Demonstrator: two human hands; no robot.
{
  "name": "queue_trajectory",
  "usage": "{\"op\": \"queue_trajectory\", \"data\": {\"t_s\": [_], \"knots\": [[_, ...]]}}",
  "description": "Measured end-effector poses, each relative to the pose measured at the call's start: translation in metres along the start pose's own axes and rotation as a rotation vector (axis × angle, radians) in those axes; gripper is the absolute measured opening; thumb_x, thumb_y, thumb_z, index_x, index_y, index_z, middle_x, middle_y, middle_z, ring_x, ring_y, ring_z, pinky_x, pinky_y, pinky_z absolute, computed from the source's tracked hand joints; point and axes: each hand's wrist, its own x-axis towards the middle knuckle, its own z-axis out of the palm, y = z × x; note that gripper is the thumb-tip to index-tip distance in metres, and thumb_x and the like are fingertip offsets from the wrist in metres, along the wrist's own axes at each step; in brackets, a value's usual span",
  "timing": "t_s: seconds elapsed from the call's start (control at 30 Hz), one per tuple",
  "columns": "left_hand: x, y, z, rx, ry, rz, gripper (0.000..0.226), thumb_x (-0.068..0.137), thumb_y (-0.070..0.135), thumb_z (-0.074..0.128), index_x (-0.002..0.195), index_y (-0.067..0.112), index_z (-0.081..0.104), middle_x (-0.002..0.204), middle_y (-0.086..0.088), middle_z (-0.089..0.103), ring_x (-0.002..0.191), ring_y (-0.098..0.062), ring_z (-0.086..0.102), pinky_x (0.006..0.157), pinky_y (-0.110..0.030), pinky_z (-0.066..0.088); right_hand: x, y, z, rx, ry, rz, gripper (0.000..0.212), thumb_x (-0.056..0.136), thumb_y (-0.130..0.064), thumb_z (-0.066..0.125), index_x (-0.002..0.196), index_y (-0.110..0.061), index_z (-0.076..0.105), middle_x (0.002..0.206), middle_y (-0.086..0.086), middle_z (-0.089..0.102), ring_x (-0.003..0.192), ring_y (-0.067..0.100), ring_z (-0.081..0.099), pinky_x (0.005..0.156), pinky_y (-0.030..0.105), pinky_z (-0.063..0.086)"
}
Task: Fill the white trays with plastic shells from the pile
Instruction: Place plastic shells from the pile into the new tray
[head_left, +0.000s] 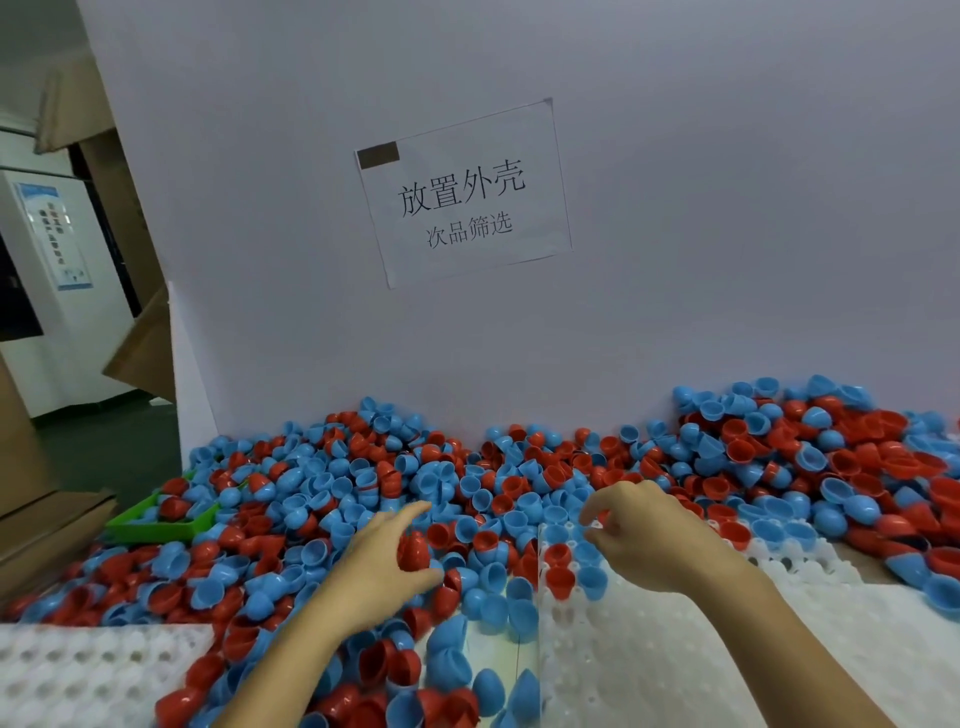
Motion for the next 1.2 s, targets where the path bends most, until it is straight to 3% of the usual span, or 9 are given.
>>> {"op": "queue_trajectory", "data": {"t_s": [0.1,0.27,0.37,0.5,0.63,0.77,0.87,1.07,1.2], "knots": [[-0.004,0.009,-0.003,0.268,-0.116,-0.008,0.083,0.085,0.053,0.071,0.152,0.050,0.022,0.161,0.007,0.016,0.148,-0.026,0.019,0.117,-0.052,0.032,0.000,0.000,0.000,-0.003,-0.016,0.002,0.028,0.098,-0.029,0.059,0.125,-0.029,0.064,0.129,-0.003,0.065,0.103,0.013,0.065,0.090,0.032,0.058],[-0.003,0.011,0.006,0.437,-0.476,-0.063,0.078,0.083,0.071,0.060,0.150,0.054,0.023,0.168,0.002,-0.005,0.153,-0.036,0.012,0.119,-0.055,0.028,0.000,0.001,0.001,-0.010,-0.039,0.002,0.027,0.098,-0.031,0.059,0.125,-0.029,0.064,0.131,-0.003,0.064,0.106,0.014,0.066,0.091,0.035,0.058],[0.007,0.003,0.009,0.393,-0.327,-0.071,0.064,0.095,0.063,0.050,0.153,0.045,0.028,0.168,-0.001,0.000,0.151,-0.037,0.018,0.120,-0.054,0.027,0.000,0.001,0.001,-0.013,-0.051,0.001,0.028,0.099,-0.030,0.059,0.126,-0.029,0.064,0.132,-0.002,0.063,0.107,0.015,0.065,0.092,0.036,0.057],[0.018,-0.018,-0.002,0.351,0.003,-0.031,0.057,0.104,0.028,0.049,0.154,0.042,0.026,0.159,0.001,0.023,0.135,-0.024,0.042,0.103,-0.039,0.049,-0.001,0.002,-0.001,-0.001,-0.053,0.005,0.028,0.098,-0.031,0.059,0.126,-0.029,0.063,0.133,-0.002,0.063,0.108,0.015,0.065,0.092,0.035,0.057],[0.019,-0.015,-0.006,0.534,0.228,0.037,0.058,0.100,0.045,0.048,0.153,0.042,0.024,0.158,0.001,0.022,0.144,-0.025,0.027,0.109,-0.047,0.041,-0.001,0.003,-0.003,-0.003,-0.051,0.012,0.029,0.098,-0.030,0.060,0.127,-0.028,0.063,0.131,-0.002,0.063,0.107,0.015,0.064,0.093,0.035,0.057],[0.009,0.009,0.016,0.398,-0.117,0.194,0.060,0.089,0.058,0.053,0.143,0.053,0.028,0.143,0.010,0.032,0.137,-0.023,0.030,0.106,-0.045,0.044,-0.002,0.001,-0.004,-0.005,-0.060,0.010,0.029,0.098,-0.029,0.060,0.127,-0.027,0.063,0.132,-0.001,0.063,0.109,0.016,0.064,0.095,0.035,0.056],[0.019,0.010,0.036,0.528,-0.355,-0.024,0.091,0.085,0.067,0.053,0.154,0.051,-0.003,0.168,-0.003,-0.008,0.151,-0.045,0.003,0.114,-0.066,0.025,-0.003,0.000,-0.005,-0.006,-0.062,0.009,0.029,0.098,-0.029,0.060,0.127,-0.027,0.063,0.131,-0.002,0.063,0.108,0.016,0.064,0.094,0.035,0.056],[0.055,0.003,0.040,0.359,-0.149,-0.192,0.118,0.076,0.069,0.068,0.151,0.051,-0.023,0.162,-0.007,-0.034,0.147,-0.050,-0.022,0.110,-0.079,0.014,-0.002,0.001,-0.005,0.011,-0.062,0.018,0.030,0.098,-0.030,0.060,0.128,-0.029,0.063,0.130,-0.002,0.064,0.105,0.014,0.065,0.092,0.034,0.057],[0.076,-0.001,0.045,0.332,-0.129,-0.233,0.111,0.070,0.082,0.063,0.154,0.054,-0.005,0.168,-0.005,-0.014,0.150,-0.047,-0.005,0.110,-0.076,0.020,-0.002,0.003,-0.003,0.026,-0.058,0.015,0.030,0.098,-0.032,0.059,0.128,-0.030,0.063,0.128,-0.003,0.065,0.103,0.013,0.066,0.091,0.034,0.058]]}}
